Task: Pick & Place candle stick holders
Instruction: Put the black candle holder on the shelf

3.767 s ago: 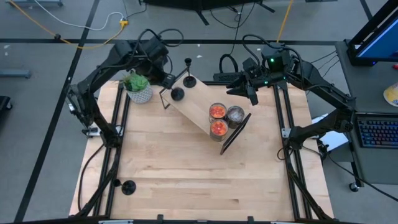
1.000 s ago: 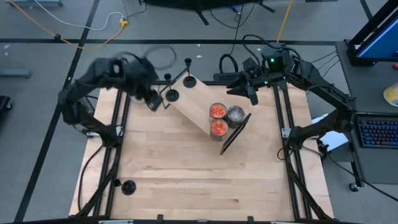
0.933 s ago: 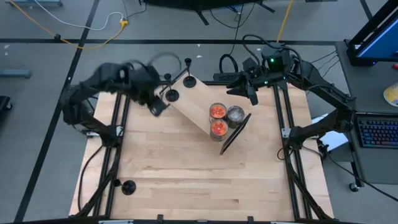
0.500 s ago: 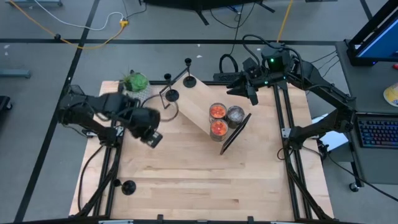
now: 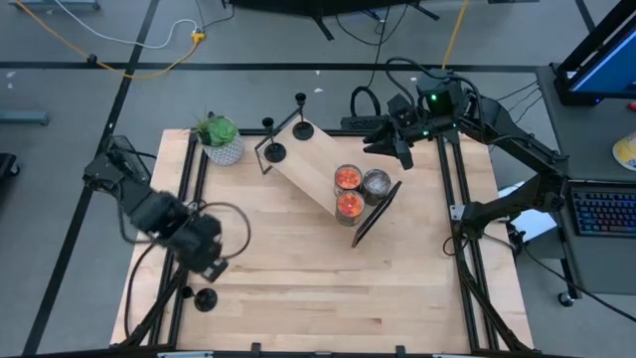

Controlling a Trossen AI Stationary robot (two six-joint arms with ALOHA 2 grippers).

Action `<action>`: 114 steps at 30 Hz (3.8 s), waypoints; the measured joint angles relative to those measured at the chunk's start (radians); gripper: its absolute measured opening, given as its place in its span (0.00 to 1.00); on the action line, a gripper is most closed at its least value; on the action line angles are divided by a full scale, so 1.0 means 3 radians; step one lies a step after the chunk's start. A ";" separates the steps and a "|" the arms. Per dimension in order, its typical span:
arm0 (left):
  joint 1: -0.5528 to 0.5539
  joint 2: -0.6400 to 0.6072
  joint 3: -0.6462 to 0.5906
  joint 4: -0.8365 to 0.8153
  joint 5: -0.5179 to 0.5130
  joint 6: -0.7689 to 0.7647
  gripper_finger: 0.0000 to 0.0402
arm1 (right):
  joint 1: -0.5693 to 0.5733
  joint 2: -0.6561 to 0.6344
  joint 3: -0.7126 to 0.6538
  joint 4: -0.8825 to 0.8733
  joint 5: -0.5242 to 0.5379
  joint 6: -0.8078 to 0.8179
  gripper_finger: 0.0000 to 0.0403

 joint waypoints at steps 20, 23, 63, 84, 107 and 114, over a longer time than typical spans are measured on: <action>-0.1315 -0.0078 -0.0481 0.0170 -0.0108 -0.1533 0.17 | -0.0001 -0.0133 -0.0083 0.0035 0.0023 -0.0409 0.33; -0.1382 -0.0128 -0.0481 0.0263 -0.0355 -0.1668 0.17 | 0.0000 -0.0348 -0.0358 0.0182 0.0245 -0.0399 0.33; -0.1481 -0.0034 -0.0480 0.0362 -0.0381 -0.1652 0.17 | -0.0003 -0.3559 -0.4116 0.2511 0.1073 0.0117 0.33; -0.1504 -0.0037 -0.0857 0.0607 -0.0363 -0.1717 0.17 | -0.0004 -0.3564 -0.4126 0.2574 0.1054 0.0192 0.33; -0.1504 -0.0038 -0.1087 0.0715 -0.0426 -0.1645 0.17 | -0.0003 -0.3564 -0.4126 0.2574 0.1053 0.0203 0.33; -0.1503 -0.0038 -0.1215 0.0761 -0.0417 -0.1580 0.17 | -0.0003 -0.3564 -0.4126 0.2574 0.1053 0.0203 0.33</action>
